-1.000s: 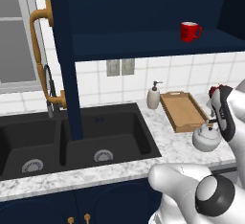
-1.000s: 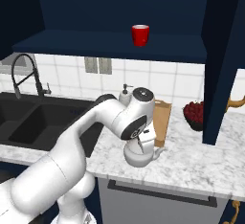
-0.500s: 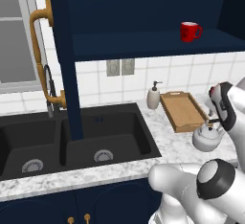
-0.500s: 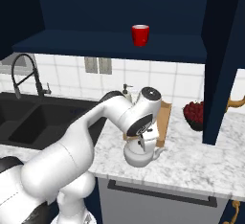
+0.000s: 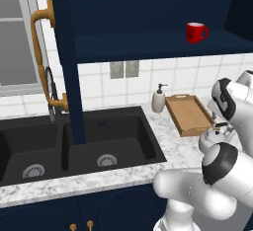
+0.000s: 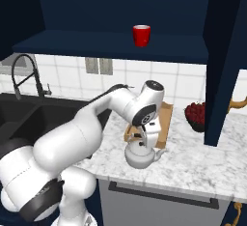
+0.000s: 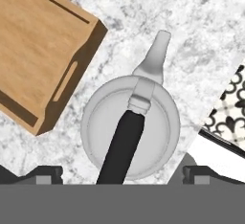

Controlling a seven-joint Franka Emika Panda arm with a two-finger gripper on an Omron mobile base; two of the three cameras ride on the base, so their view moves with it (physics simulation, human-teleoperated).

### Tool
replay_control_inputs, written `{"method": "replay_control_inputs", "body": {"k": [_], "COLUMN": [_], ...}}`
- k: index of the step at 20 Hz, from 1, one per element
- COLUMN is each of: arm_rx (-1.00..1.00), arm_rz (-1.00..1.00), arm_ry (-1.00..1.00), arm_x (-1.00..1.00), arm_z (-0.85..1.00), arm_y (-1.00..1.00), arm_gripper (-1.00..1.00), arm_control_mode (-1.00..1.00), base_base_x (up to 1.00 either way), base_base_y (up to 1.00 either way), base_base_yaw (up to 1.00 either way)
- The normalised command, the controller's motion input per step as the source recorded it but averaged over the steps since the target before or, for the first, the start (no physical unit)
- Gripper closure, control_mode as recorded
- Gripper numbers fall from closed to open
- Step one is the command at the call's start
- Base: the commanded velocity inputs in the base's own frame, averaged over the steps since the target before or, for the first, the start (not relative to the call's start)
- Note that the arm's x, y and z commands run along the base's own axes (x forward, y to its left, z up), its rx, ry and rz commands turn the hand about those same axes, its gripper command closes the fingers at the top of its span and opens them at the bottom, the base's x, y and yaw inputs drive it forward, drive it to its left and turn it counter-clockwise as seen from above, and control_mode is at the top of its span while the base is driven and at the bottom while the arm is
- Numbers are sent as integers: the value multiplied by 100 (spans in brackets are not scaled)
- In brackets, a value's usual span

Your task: Pick the kettle from the counter and place it on the tray. Then pick the mug from the cabinet and place it on the tray. Then close the cabinet doors.

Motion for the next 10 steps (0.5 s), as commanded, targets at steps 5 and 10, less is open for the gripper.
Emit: {"method": "replay_control_inputs", "body": {"k": [5, 10], "arm_rx": [0, 1], "arm_rz": [0, 0], "arm_ry": [4, 1], "arm_x": [12, 5], "arm_z": [-18, -16], "arm_y": [0, 0], "arm_gripper": [-100, -100], "arm_control_mode": [-100, -100], "base_base_x": [0, 0], "base_base_y": [0, 0], "base_base_yaw": [0, 0]}}
